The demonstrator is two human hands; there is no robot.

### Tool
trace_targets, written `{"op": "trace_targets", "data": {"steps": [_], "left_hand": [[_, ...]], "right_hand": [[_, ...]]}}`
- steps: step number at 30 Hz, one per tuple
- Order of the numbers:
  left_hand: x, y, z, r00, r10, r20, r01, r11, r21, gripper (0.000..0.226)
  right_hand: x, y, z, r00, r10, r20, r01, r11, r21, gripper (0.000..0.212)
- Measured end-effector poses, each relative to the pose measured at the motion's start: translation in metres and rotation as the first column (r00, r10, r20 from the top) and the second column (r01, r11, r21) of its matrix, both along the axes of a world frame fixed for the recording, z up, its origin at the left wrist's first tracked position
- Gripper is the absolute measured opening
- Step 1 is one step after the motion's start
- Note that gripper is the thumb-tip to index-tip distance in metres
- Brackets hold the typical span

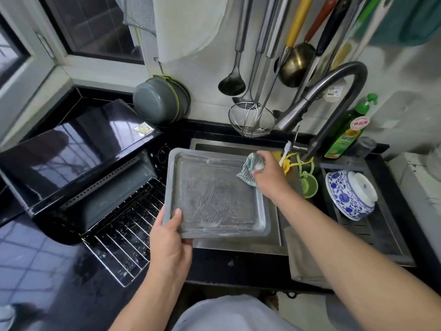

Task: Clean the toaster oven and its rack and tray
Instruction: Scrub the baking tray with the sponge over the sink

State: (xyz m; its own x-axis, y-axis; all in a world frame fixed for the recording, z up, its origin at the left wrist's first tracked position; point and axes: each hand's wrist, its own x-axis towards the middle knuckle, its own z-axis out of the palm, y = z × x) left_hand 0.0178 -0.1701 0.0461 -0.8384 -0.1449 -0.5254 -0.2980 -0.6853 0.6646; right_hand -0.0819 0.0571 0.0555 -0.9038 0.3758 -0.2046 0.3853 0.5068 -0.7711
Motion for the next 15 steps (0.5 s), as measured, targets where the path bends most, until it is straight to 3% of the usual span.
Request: {"op": "trace_targets", "data": {"steps": [3,5,9,12,13,15], "left_hand": [[-0.002,0.0,0.005,0.998,-0.059,-0.026,0.058,0.997,-0.044,0.035],[-0.004,-0.002,0.007,0.998,-0.053,-0.027,0.051,0.998,-0.041,0.035],[-0.006,-0.001,0.009,1.0,0.02,0.009,-0.02,1.0,-0.005,0.034],[-0.005,-0.008,0.006,0.998,0.053,0.031,-0.053,0.999,-0.007,0.035],[-0.005,-0.011,0.005,0.999,0.044,0.026,-0.043,0.999,-0.026,0.036],[-0.004,-0.015,0.005,0.999,0.022,0.025,-0.02,0.998,-0.062,0.036]], "right_hand": [[0.0,-0.001,0.003,0.999,-0.049,0.021,0.04,0.952,0.303,0.022],[0.002,-0.004,0.004,0.996,-0.076,-0.037,0.085,0.92,0.383,0.029],[-0.003,-0.007,0.002,0.994,-0.09,-0.058,0.092,0.995,0.046,0.025],[0.003,0.0,0.008,0.994,0.076,0.077,-0.06,0.98,-0.188,0.056],[0.006,0.005,0.011,0.984,0.137,0.115,-0.114,0.977,-0.182,0.058],[0.008,0.014,0.011,0.98,0.152,0.126,-0.152,0.988,-0.013,0.049]]}}
